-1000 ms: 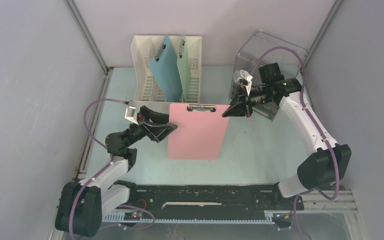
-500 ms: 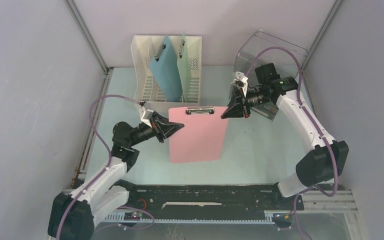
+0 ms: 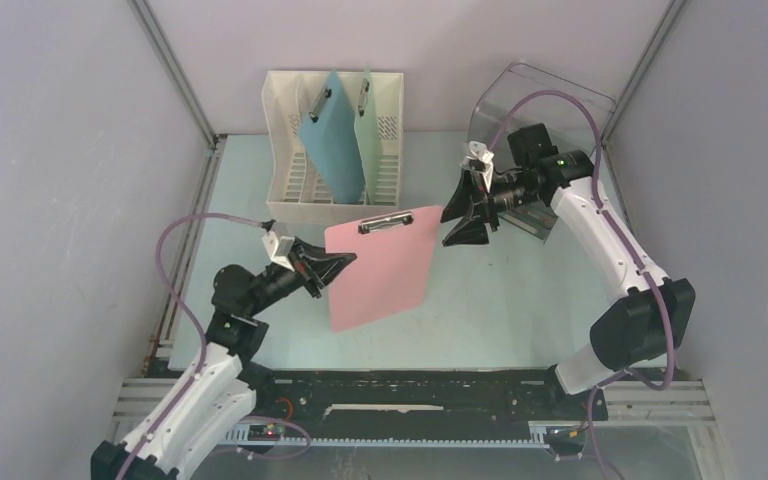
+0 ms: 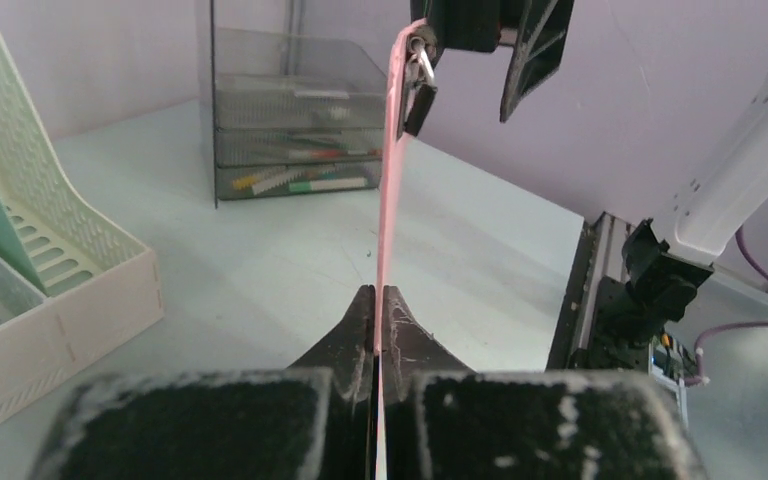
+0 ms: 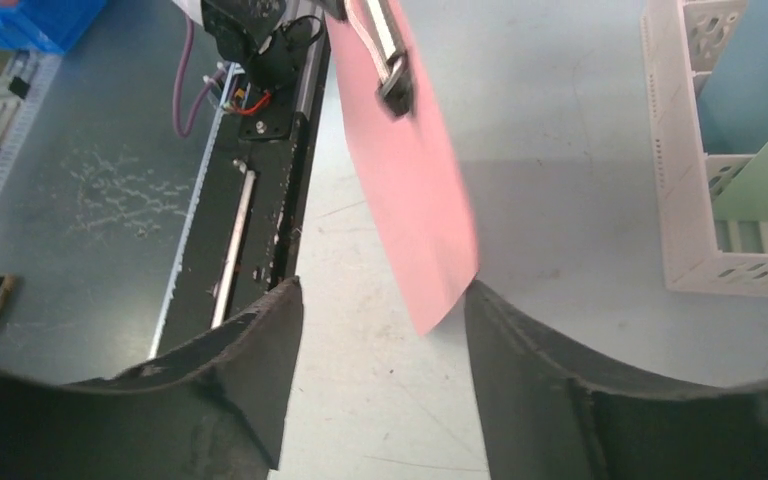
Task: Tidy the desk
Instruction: Place the folder in the storage box.
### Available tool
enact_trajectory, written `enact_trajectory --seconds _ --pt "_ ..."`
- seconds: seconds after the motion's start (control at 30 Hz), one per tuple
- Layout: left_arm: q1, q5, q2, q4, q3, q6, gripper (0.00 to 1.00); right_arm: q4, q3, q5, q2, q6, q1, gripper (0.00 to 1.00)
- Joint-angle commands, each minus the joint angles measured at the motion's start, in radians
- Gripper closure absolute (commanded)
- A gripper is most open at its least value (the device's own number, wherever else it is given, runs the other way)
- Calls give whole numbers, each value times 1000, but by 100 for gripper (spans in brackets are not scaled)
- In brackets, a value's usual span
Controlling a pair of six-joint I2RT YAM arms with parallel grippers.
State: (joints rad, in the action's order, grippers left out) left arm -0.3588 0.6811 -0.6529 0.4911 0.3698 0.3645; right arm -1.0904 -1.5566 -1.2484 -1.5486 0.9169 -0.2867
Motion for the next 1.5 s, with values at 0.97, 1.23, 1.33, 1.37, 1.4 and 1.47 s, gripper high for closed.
enact_trajectory --seconds 0.97,1.23,1.33,1.37,1.4,1.47 --pt "14 -1260 223 38 82 -120 100 138 39 -11 64 -122 58 0" --pt "18 -1156 0 317 166 -406 100 145 46 -15 71 -127 60 0" --pt "29 -1139 -61 356 214 -456 100 151 50 -17 74 -128 60 0" --pt "38 -1123 -82 357 233 -460 100 153 51 -17 75 -128 59 0" --pt "46 -1114 -102 357 258 -460 100 155 52 -17 76 -128 59 0" --pt "70 -1098 -146 365 291 -456 100 155 53 -17 76 -128 58 0"
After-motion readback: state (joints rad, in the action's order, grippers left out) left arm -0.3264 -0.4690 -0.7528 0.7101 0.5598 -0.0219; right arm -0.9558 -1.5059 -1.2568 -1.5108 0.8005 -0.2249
